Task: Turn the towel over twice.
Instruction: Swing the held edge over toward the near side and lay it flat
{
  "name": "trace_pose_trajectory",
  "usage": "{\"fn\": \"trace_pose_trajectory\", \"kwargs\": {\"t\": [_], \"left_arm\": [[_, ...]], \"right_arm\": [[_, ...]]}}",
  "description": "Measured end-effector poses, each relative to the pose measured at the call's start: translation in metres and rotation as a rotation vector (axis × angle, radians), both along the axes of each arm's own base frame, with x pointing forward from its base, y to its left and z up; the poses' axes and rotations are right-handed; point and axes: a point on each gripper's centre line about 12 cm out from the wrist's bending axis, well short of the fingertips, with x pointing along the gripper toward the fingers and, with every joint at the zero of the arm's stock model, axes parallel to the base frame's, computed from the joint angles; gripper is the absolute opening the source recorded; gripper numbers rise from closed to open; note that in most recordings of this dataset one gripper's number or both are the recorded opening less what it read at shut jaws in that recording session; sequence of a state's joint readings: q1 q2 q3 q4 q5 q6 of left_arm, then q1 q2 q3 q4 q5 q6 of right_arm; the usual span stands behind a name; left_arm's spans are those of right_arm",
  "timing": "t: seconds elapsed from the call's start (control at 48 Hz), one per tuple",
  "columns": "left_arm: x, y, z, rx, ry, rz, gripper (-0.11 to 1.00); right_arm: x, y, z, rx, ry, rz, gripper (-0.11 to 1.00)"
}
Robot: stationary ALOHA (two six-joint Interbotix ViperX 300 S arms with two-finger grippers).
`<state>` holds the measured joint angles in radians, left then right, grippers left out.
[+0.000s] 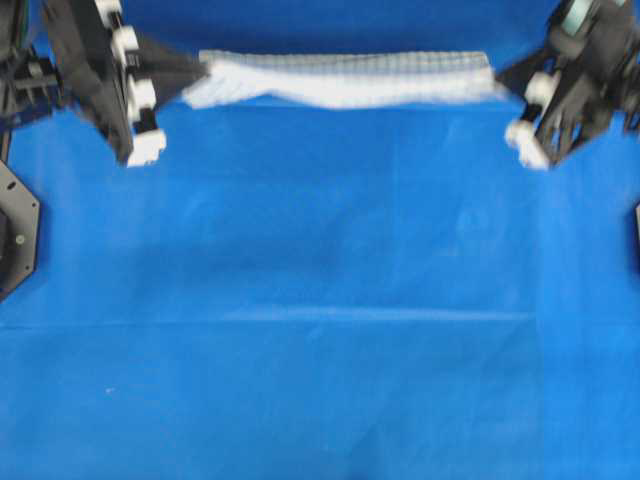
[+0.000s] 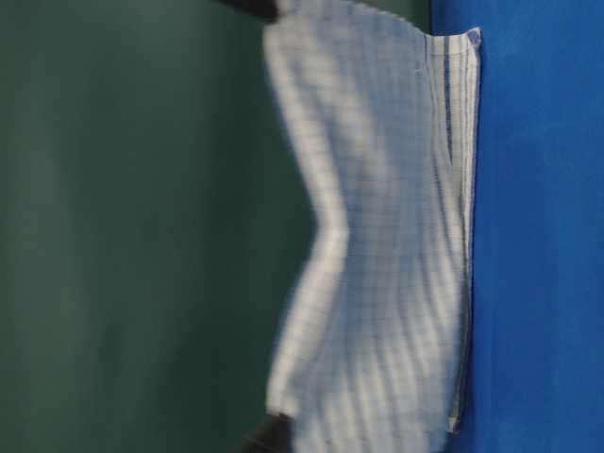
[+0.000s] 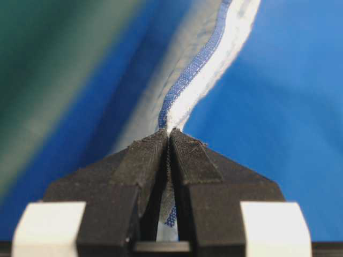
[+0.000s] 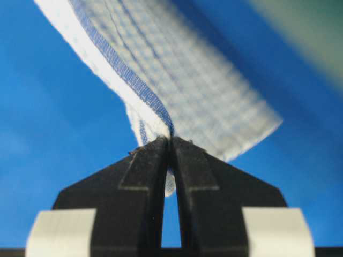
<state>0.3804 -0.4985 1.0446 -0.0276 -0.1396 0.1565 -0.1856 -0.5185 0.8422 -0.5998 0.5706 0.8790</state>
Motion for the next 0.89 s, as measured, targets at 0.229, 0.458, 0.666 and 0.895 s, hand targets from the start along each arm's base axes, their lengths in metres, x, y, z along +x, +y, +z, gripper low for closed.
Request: {"fn": "trace_pose_trajectory", "kwargs": {"t": [0.229,0.458,0.666,0.895], "left_arm": [[-0.003,-0.051,-0.052,-0.165,0.185,-0.122,0.02],[-0.004,-0.098,-0.086,-0.310,0.301,-0.199,0.02],[-0.003,-0.144,-0.115,-0.370,0.405,-0.297,0.02],[-0.001,-0.175,-0.129,-0.377,0.439,-0.379,0.02]], "right_arm": [[0.006,0.046,-0.060,0.153,0.117,-0.003,0.06],[0.011,0.094,-0.103,0.272,0.182,-0.008,0.06],[0.015,0.136,-0.122,0.322,0.217,0.008,0.06],[0.016,0.165,-0.130,0.338,0.235,0.023,0.06]]}}
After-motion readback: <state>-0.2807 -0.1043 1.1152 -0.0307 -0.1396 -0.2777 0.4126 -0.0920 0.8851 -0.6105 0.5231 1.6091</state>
